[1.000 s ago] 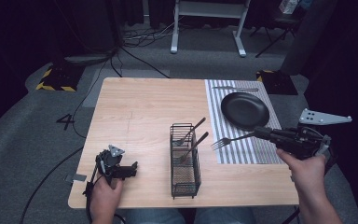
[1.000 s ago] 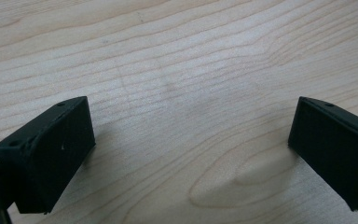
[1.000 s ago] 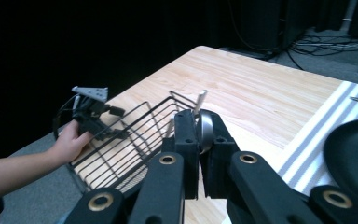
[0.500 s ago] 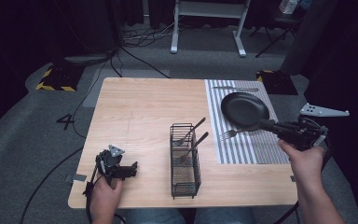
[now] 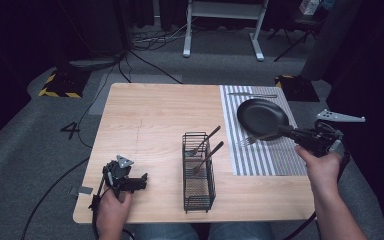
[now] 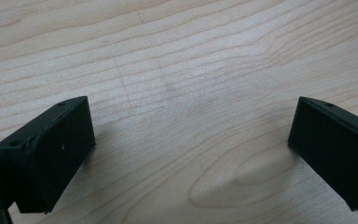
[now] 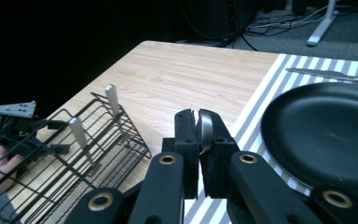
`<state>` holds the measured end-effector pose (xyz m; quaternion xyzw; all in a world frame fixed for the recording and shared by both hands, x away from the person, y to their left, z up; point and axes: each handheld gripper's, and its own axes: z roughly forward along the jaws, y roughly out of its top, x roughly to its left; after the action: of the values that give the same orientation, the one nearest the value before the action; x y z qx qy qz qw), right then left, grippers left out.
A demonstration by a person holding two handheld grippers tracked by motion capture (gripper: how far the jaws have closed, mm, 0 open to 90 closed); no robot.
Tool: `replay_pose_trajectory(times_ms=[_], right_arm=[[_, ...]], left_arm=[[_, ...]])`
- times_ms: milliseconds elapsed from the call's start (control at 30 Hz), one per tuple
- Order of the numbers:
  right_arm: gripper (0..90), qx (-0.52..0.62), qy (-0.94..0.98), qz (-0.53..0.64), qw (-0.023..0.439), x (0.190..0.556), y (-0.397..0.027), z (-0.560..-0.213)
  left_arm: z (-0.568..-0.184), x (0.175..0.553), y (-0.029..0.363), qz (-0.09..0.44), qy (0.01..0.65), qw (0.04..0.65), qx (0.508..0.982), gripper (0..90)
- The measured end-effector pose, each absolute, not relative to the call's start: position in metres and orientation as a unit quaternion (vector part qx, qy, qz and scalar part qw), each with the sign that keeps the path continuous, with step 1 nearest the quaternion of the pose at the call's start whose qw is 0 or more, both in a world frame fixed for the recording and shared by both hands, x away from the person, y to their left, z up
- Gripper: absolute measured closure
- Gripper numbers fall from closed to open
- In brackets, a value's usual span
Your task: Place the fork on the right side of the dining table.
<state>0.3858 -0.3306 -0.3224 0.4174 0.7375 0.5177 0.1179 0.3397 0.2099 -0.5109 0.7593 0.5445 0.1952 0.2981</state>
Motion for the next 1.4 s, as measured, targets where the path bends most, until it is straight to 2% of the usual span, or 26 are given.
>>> replay_pose_trajectory(times_ms=[267, 767, 1400], right_arm=[[86.6, 0.441, 0.737, 0.497, 0.127, 0.397, -0.331, -0.339], [86.6, 0.496, 0.718, 0.478, 0.103, 0.422, -0.345, -0.376], [86.5, 0.532, 0.702, 0.464, 0.093, 0.440, -0.350, -0.399]], left_arm=[[-0.511, 0.340, 0.210, 0.196, 0.544, 0.298, 0.759, 0.5], [-0.511, 0.340, 0.210, 0.195, 0.544, 0.298, 0.759, 0.5], [-0.511, 0.340, 0.210, 0.196, 0.544, 0.298, 0.759, 0.5]])
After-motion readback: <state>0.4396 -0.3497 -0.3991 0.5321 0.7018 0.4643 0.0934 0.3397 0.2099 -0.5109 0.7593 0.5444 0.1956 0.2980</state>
